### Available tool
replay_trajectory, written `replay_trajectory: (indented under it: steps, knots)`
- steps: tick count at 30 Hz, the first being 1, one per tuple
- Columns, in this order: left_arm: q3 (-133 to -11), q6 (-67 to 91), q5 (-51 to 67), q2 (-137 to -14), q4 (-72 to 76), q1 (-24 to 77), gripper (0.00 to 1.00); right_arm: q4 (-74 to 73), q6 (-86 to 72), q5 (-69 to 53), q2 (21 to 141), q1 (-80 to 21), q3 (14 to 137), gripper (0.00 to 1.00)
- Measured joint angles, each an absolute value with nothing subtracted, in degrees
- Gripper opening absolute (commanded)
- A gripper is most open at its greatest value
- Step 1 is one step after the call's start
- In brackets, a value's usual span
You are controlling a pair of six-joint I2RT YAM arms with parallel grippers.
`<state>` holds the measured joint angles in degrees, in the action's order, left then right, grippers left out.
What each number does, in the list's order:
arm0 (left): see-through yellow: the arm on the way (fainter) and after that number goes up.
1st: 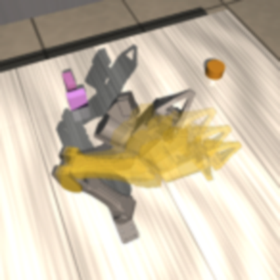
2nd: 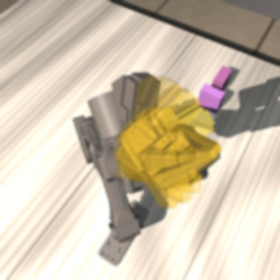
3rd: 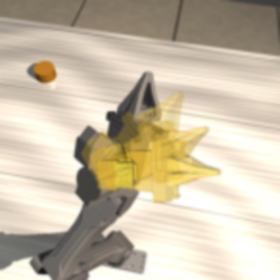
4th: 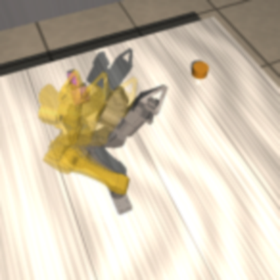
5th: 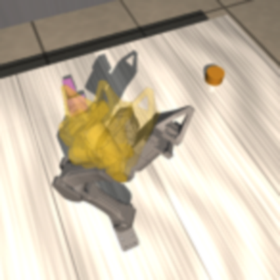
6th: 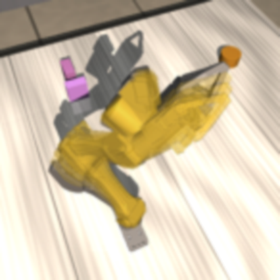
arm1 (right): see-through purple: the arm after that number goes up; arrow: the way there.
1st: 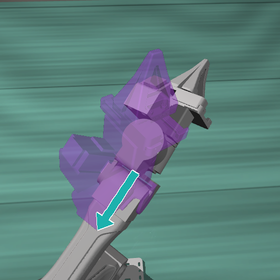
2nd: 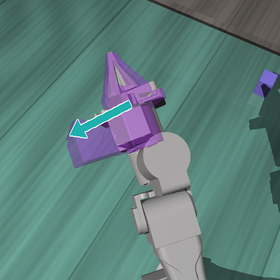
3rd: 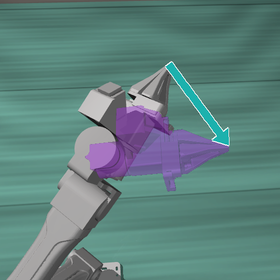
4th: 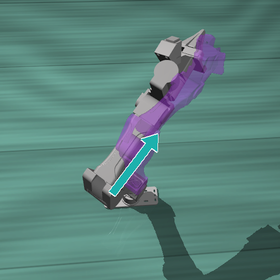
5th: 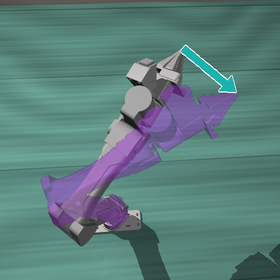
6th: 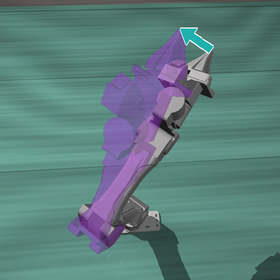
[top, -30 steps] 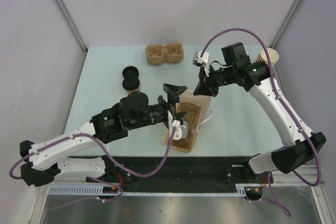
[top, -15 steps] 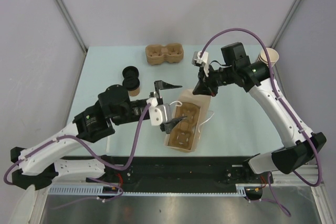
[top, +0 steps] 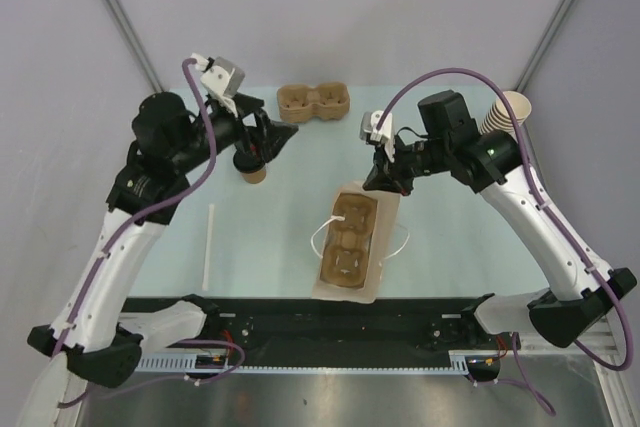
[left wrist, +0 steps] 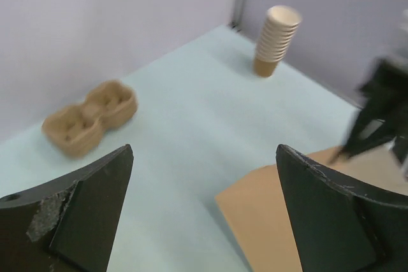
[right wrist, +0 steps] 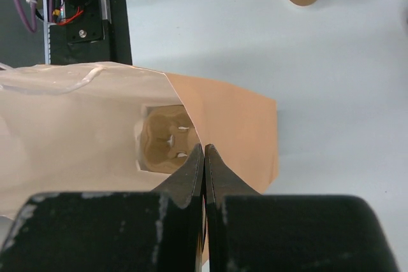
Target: Pack the takeout coffee
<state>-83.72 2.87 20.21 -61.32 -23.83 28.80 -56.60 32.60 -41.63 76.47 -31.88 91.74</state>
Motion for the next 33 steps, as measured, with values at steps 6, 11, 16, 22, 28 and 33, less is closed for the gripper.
replay_trajectory:
  steps: [6, 11, 16, 22, 28, 33]
  knots:
    - [-86.56, -0.69, 16.49, -72.99, -34.74, 19.25, 0.99, -56.53, 33.28, -38.61, 74.65, -34.24, 90.87, 0.00]
    - [-87.83, -3.55, 14.06, -85.17, -42.76, 13.02, 0.99, -56.49, 33.34, -36.75, 74.63, -34.52, 90.76, 0.00]
    - [-91.74, -5.76, 10.48, -93.95, -48.14, 8.34, 0.99, -56.47, 33.67, -36.14, 74.67, -34.54, 90.76, 0.00]
    - [-93.84, -9.58, 9.58, -98.78, -49.19, 7.25, 0.99, -56.36, 34.30, -35.75, 75.24, -34.54, 90.76, 0.00]
    - [-96.71, -12.34, 10.28, -103.74, -49.47, 6.46, 1.00, -55.77, 34.54, -35.51, 75.94, -34.54, 90.76, 0.00]
    - [-96.88, -13.58, 10.74, -106.15, -49.47, 6.31, 1.00, -55.61, 34.54, -35.35, 76.31, -34.54, 90.76, 0.00]
